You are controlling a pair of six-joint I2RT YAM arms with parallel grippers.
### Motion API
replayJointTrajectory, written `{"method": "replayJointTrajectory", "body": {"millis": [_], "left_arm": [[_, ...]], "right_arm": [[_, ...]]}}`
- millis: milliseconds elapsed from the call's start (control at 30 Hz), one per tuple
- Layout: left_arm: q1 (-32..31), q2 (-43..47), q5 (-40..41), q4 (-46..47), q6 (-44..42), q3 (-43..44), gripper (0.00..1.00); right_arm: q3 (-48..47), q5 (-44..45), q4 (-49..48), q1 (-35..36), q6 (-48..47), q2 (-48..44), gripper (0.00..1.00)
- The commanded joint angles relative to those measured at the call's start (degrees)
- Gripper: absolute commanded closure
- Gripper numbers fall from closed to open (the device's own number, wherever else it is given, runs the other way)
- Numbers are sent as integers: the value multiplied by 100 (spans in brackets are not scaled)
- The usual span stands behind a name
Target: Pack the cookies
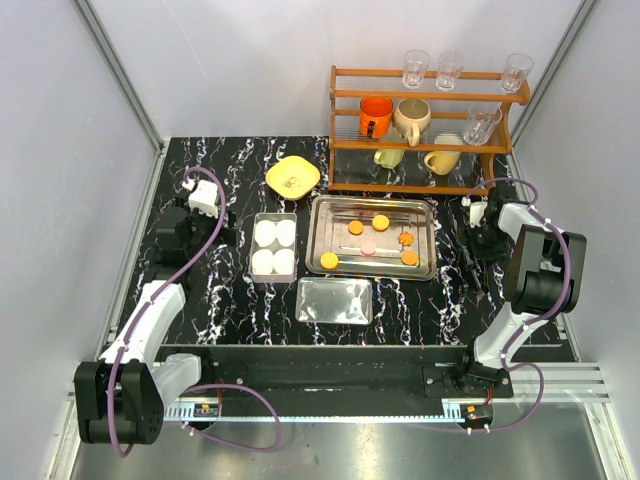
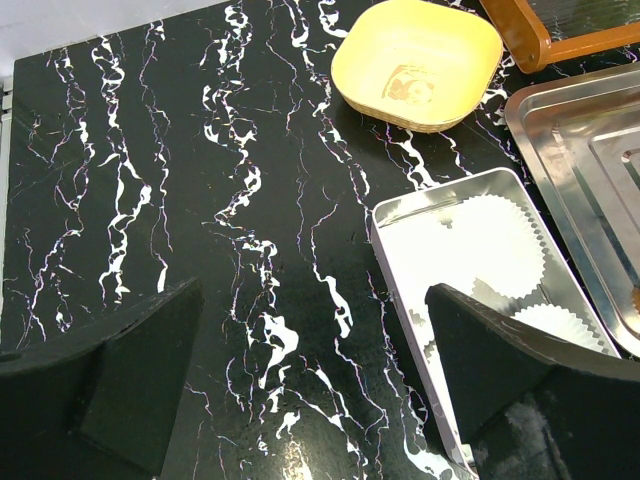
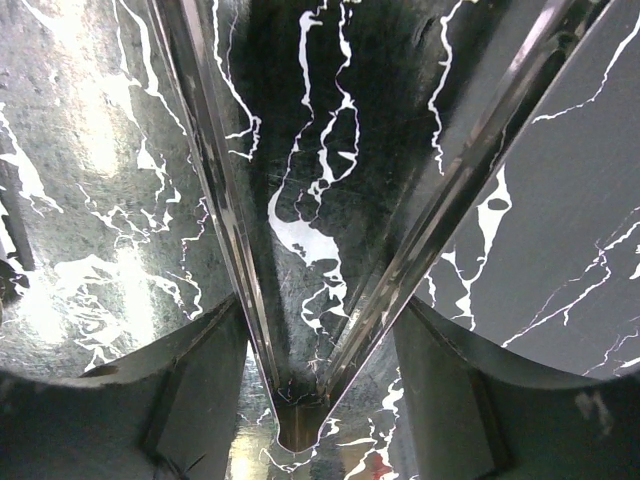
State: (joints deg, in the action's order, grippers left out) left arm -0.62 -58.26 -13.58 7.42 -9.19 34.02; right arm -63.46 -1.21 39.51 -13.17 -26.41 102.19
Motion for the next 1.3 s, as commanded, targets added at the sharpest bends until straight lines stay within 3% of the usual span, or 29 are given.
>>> {"method": "replayJointTrajectory", "body": {"millis": [0,367,1267], "left_arm": [[36,-28,-101,462,-48,17,1],[36,-19,-57,444,-74,-10,1],[36,139,-39,321,-100,-9,1]], "right_arm": [[-122,-89,-241,-19,-83,160,34],[-131,-151,-497,-19,39,328,28],[-632,-265,110,-72,-39,872,33]]}}
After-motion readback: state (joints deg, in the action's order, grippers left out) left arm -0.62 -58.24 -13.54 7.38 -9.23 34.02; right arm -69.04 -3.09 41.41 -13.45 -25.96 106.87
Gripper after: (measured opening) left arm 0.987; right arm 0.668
